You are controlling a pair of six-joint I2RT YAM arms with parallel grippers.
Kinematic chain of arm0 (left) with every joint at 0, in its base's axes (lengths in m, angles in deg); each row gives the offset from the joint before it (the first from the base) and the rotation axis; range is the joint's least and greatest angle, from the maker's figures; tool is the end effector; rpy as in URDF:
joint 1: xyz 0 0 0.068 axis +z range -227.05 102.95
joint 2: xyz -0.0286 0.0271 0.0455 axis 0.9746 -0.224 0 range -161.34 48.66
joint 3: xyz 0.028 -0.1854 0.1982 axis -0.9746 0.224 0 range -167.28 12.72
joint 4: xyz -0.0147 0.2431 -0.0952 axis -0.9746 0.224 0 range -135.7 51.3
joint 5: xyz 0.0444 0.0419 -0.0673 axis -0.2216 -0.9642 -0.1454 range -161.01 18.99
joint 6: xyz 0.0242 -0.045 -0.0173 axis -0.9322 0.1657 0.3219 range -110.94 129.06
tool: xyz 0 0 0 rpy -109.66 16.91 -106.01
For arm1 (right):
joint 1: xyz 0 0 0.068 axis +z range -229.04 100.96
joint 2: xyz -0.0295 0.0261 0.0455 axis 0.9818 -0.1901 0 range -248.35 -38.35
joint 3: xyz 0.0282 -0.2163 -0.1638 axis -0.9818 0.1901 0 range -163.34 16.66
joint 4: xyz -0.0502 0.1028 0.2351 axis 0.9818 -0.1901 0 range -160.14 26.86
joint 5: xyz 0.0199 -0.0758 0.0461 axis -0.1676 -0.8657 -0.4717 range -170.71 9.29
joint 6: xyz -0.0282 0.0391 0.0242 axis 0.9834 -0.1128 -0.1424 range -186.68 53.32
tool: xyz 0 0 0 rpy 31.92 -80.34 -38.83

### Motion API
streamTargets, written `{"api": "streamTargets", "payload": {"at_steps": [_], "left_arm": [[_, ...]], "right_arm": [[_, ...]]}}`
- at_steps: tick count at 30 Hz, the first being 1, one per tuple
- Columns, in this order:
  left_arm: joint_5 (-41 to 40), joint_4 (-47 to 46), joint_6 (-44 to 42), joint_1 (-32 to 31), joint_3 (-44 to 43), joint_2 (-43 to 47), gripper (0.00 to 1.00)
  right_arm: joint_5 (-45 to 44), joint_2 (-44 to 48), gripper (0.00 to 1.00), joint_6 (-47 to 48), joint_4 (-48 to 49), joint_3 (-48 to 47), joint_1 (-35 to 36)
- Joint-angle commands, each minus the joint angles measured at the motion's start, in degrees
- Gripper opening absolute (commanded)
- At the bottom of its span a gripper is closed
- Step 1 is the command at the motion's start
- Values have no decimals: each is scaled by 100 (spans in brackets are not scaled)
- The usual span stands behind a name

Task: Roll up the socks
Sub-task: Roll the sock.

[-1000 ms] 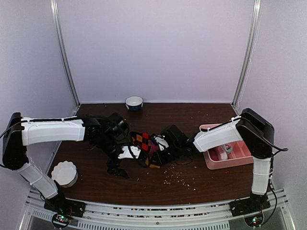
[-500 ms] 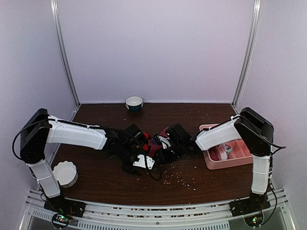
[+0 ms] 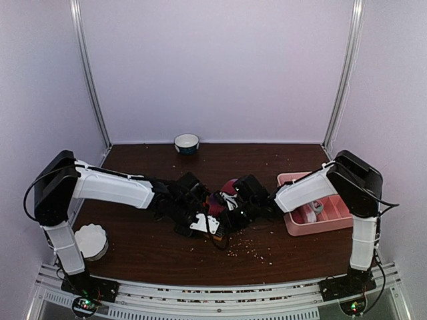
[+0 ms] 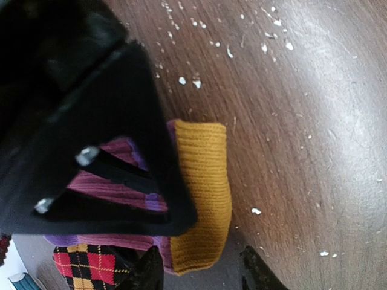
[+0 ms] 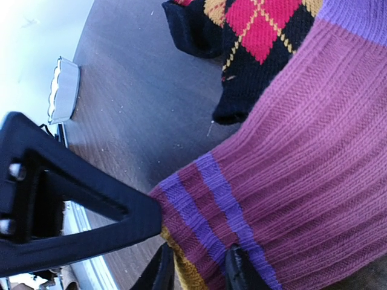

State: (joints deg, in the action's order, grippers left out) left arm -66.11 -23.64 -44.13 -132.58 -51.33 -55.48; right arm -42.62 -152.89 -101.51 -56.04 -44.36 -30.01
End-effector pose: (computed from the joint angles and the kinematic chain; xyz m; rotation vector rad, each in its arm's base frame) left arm 0.2022 -0.2999 0.1609 2.1737 1.5241 -0.1271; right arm 0.2416 0.3117 0.1184 -0.6929 2.5935 1.3931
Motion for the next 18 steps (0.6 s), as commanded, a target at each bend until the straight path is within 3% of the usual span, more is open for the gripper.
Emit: {"api": "streamTargets", "payload": {"at_steps": [1,7,11,13,18], "left_arm": [[-69,-124,-164,-37,-111,-190,43],[-177,-76,-97,-37,-256,-409,33],[-143,304,134,-16,-573,-596,8],[-3,613,233,20,-791,-670,1],[754,1666,389,240,-1457,-796,0]], "right_arm": [[84,2,33,-93,-400,85,19],[73,175,39,-190,-219,294,-79],[-183,676,45,-124,-46,747,-243],[-456,1045,49,7,46,1081,-338],[-1493,1920,61,842,-60,1815,-341]]}}
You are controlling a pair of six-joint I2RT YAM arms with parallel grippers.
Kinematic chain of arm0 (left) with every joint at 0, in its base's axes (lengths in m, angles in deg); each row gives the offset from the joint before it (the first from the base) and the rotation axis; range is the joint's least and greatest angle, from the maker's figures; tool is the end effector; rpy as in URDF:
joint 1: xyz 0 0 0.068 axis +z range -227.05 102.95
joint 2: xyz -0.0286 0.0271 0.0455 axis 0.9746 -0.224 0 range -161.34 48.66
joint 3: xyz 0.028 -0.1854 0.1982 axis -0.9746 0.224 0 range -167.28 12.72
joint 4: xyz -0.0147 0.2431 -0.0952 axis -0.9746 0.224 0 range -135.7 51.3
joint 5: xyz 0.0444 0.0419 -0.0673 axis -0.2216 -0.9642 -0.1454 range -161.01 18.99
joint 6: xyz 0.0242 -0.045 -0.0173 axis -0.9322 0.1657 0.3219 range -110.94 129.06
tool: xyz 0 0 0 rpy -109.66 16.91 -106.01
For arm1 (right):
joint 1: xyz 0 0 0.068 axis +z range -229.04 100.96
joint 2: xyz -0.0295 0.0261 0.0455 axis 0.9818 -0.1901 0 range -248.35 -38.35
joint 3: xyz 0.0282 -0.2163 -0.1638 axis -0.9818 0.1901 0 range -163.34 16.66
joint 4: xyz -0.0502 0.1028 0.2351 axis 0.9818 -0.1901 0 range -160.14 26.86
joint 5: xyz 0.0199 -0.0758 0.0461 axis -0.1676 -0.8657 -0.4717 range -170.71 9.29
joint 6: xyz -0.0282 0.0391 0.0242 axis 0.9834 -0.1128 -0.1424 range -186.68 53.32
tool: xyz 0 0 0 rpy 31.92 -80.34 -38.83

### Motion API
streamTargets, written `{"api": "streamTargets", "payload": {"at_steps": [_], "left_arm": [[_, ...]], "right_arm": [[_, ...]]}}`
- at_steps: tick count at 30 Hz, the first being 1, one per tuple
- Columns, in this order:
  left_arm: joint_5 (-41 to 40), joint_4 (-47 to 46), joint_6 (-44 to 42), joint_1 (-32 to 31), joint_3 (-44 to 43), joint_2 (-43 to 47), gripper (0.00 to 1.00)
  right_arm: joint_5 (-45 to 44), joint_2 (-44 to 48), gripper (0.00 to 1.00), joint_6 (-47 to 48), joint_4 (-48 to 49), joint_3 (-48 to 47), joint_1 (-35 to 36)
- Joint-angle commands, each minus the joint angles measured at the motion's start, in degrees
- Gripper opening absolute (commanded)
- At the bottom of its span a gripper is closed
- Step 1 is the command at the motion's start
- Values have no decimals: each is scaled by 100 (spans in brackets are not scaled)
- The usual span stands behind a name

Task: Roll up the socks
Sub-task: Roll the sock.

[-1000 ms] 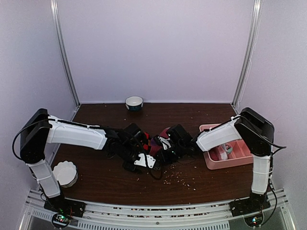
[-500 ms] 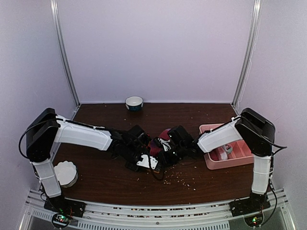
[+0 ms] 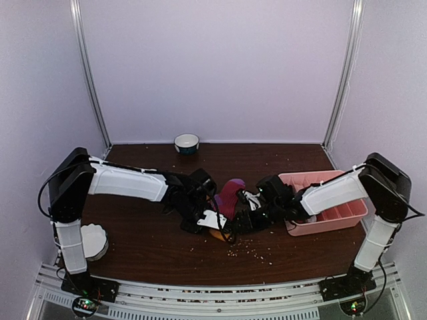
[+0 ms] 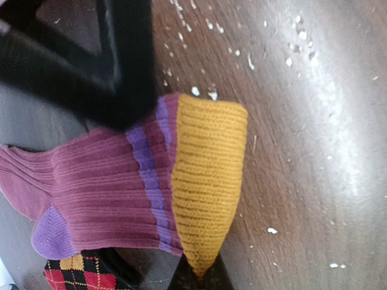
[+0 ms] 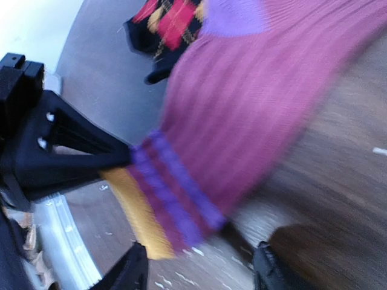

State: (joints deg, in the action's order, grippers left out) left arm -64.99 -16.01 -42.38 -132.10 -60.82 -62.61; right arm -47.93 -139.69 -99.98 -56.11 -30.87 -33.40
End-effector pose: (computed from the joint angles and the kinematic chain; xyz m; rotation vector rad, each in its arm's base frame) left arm 0.2193 -0.3203 0.1561 2.2177 1.6206 -0.1617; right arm 0.2212 0.2538 0.1343 -0.5868 2.5795 1.2580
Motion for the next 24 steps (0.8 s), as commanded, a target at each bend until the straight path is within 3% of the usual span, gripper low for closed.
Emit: {"api": "streamTargets", "payload": {"at_steps": [1,7,12,18,24], "left_arm": [[780,1162,230,244,-666,-122,0],[1659,2392,190,453,-1305,-146,0],[1934,2947,130,459,-1624,-251,0],[2077,3289,53,468,-1837,-351,0],[2244,3614,51,494,-2074,-469,0]], "right_arm": [[-1154,787,64,920,66,655,49],[-3324,1791,68,2810,333,1390,1080],[-5358,1933,68,4309,706,1459,2115],[-6788,1307,64,5843,1490,1321,2819],[-7397,658,61,7222,2310,1289,3393]]}}
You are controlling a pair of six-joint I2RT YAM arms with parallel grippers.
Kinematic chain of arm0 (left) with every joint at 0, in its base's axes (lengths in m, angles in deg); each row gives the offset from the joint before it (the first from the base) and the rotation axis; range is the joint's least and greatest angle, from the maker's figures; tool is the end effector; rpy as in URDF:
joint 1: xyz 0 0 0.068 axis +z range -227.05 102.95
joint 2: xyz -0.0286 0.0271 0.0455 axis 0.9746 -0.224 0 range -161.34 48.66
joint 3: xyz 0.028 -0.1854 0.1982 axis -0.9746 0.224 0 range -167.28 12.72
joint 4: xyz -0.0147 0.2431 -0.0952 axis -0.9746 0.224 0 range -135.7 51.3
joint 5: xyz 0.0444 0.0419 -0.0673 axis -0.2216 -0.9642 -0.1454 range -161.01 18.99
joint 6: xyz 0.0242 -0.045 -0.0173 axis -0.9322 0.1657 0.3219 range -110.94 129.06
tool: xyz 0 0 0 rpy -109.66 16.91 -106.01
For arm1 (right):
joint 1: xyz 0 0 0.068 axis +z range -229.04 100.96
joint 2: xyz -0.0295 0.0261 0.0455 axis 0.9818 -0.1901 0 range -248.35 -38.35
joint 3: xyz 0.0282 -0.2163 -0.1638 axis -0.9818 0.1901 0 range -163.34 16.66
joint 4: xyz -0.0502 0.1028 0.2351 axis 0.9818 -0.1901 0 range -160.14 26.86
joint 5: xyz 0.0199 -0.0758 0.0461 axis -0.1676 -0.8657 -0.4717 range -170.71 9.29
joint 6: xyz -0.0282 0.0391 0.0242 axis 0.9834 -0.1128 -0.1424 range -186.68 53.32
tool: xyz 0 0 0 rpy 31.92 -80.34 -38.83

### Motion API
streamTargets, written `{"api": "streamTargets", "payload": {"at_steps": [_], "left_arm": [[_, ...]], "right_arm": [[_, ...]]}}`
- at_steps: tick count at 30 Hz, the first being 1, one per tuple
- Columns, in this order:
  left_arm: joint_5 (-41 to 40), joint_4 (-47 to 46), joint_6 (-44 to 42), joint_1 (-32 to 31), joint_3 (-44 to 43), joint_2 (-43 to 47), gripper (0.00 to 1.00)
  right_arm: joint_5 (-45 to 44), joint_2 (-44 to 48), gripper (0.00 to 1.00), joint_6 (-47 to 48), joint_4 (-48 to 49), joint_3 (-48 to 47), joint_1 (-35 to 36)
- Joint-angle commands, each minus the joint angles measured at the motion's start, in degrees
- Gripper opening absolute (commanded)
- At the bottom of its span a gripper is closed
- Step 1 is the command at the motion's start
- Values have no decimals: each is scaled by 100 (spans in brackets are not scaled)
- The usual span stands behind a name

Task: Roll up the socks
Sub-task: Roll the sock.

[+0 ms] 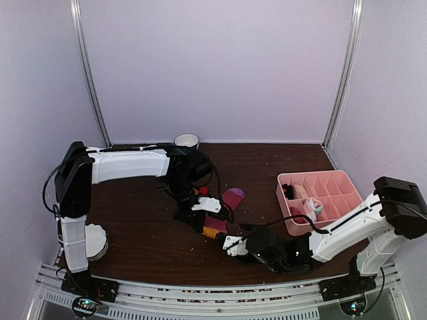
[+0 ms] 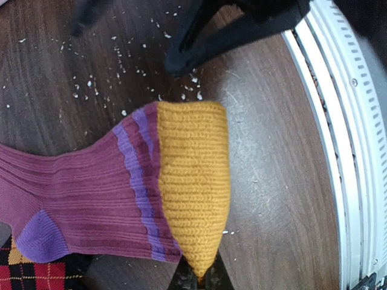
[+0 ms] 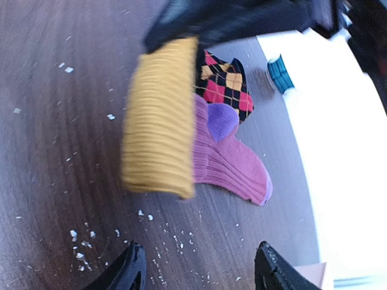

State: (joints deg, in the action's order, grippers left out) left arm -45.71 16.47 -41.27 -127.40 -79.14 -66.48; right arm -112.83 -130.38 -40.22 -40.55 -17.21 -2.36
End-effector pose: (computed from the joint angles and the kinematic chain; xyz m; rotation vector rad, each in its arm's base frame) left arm 0.2367 -0.3094 0.2051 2.3184 1.8877 -0.6711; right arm 0.0862 0.2819 0.1402 -1.4274 1.5228 -0.0878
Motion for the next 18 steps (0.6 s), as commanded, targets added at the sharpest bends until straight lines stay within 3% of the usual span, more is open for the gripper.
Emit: {"api": "streamTargets", "payload": {"at_steps": [1,7,12,18], "left_arm": [[337,400,-50,31,-279,-92,0],[378,515,-44,42,-396,-113,0],[418,677,-38,40,-602,-213,0],[452,752,-23,38,-637,-234,0]], "right_arm": [[-932,-322,61,1279,816,-56,331],[-1253,-543,53,1565,1319,-119,551],[-1362,-1060,50,2505,1858,-367,554],[-1837,-1732,45,3931,3426,-515,554]]}}
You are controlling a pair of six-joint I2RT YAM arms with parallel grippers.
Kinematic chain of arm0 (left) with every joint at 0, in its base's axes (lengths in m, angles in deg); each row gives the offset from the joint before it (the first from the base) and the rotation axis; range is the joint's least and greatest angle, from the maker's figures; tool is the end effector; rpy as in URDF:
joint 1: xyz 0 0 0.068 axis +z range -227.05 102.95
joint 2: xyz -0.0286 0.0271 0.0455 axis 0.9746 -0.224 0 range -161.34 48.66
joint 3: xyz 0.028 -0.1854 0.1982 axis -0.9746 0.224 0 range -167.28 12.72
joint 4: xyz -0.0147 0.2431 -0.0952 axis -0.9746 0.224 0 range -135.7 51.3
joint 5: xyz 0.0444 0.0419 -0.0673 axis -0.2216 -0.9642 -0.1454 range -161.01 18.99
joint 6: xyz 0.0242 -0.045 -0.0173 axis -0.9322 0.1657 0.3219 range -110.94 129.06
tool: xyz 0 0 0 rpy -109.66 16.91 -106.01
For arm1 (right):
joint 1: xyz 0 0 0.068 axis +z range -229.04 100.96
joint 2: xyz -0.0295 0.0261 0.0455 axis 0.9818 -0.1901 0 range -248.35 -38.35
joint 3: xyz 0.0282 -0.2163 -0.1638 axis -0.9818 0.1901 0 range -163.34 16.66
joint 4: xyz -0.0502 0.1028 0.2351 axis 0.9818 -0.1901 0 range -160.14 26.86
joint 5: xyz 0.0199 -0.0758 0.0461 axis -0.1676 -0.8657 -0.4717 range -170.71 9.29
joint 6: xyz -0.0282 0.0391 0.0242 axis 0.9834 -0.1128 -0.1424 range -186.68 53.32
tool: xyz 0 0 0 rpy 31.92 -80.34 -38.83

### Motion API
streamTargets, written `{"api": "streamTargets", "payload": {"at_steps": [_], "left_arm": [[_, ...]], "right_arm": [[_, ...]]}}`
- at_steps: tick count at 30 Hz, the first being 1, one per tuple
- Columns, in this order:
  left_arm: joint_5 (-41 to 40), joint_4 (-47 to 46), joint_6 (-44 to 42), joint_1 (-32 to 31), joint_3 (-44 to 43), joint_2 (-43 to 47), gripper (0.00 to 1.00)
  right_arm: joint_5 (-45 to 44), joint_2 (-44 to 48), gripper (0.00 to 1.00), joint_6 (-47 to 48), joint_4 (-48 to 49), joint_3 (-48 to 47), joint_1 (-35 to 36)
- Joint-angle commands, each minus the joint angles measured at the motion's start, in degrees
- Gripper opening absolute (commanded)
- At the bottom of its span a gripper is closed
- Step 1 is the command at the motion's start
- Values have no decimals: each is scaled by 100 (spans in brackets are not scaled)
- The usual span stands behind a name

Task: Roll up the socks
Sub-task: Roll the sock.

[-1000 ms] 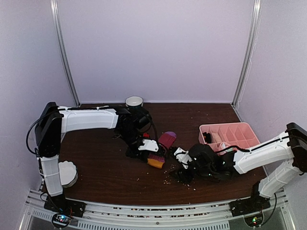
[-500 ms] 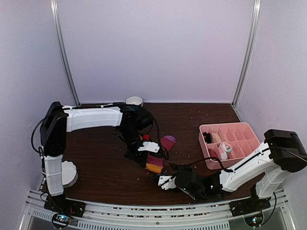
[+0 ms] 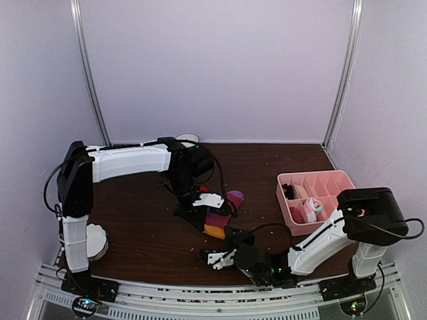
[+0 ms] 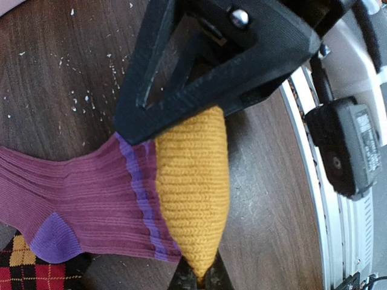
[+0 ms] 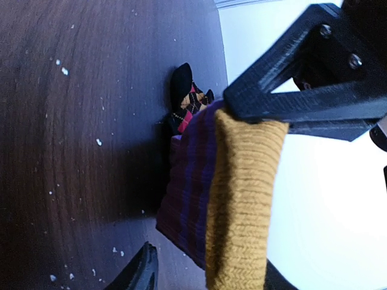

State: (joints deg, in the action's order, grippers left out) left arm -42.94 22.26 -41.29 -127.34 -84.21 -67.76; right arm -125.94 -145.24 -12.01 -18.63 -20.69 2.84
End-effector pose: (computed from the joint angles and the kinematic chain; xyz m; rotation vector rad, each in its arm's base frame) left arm 0.2383 -0.3131 0.2196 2.3237 1.9064 -0.7514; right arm 0.0714 0.3214 0.1156 -1.5261 1.1325 -0.4687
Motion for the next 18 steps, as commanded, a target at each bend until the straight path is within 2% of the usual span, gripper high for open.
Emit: {"api": "streamTargets", "payload": {"at_steps": [1,6,10,12,13,14,15,18], "left_arm": [[169,169,-24,35,-118,-111,1],[130,172,3,27,-97,-156,7],[137,93,69,27,-46,-139,17],[-6,-133,199,27,132,-59,31],[-94,-291,239,27,248,19,46],[-205,-467,306,34,393,133,54],[-330,-671,363,40,552,254,76],[-698,-1364,661,126,1111,784,83]], "right_arm": [[-560,-301,42,1285,1432,-220,30],[-546,-284,18,1312,1408,-476,76],[-452,-172,0,971,813,-548,160],[-388,-88,0,631,291,-591,223],[-318,-27,0,369,-14,-599,261],[-233,88,0,35,-406,-619,306],[-132,201,0,-365,-842,-645,348],[427,535,0,-2027,-2426,-718,373]]}}
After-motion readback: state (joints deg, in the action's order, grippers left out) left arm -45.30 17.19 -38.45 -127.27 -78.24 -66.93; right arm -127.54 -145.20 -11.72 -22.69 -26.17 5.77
